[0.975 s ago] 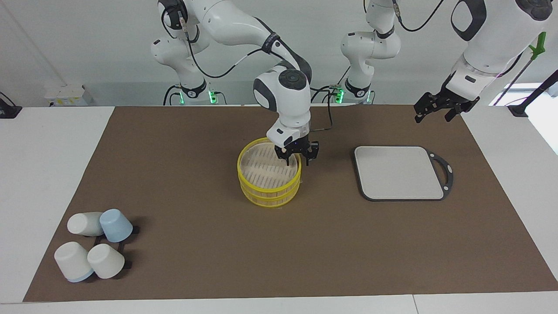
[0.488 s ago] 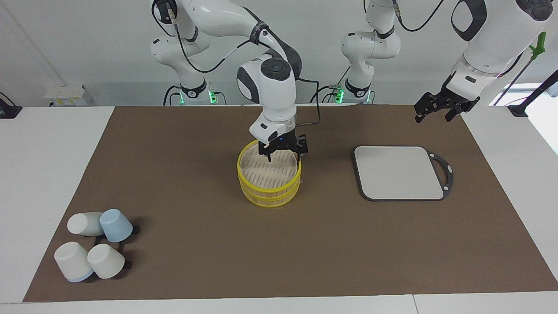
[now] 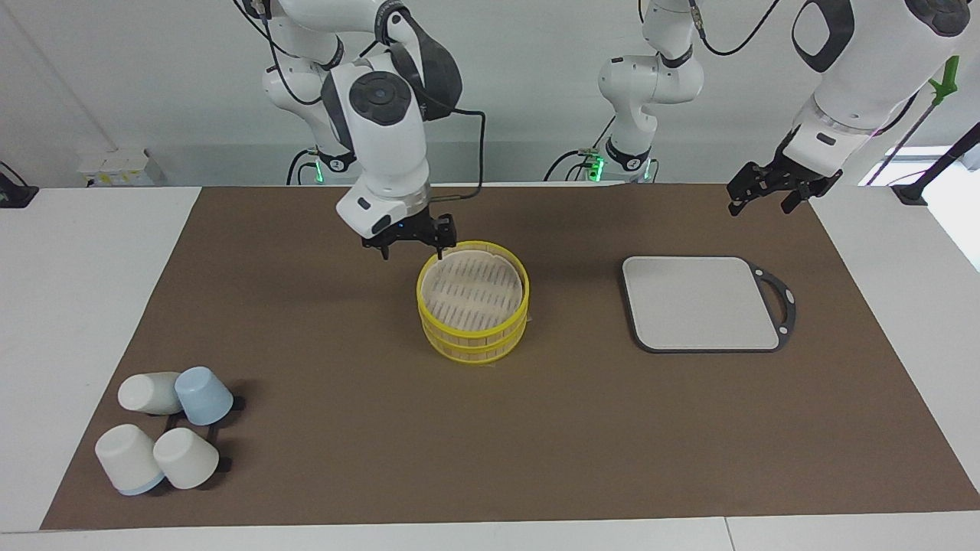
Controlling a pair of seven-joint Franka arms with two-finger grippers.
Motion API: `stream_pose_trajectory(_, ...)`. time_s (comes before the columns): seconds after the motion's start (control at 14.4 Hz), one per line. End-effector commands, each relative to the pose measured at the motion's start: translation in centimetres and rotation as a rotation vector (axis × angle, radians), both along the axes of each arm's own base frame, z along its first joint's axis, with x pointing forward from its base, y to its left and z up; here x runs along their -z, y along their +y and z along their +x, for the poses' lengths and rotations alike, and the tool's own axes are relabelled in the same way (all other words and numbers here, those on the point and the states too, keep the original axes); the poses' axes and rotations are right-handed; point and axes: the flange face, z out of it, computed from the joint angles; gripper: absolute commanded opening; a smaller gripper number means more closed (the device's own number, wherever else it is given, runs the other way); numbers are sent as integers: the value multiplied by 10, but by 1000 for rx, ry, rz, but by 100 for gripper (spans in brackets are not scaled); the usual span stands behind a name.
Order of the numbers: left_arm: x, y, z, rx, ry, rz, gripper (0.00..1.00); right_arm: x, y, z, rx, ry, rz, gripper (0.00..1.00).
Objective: Place bun in steamer
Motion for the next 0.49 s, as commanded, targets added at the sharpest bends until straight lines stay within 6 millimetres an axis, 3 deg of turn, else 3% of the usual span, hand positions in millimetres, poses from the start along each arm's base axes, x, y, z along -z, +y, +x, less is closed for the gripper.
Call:
stream_pose_trajectory(0.0,0,1,-5,16,-11,18,100,-30,-62,-7,-59,0,10,100)
stream_pose_trajectory(0.21,-2,2,-7,16,-16,18,100,-46,-104,-26,-83,-5,17,100)
stream_pose_trajectory(0.42,-2,3,-7,14,-16,18,100,-48,-167,-34,-153,-8,36,100)
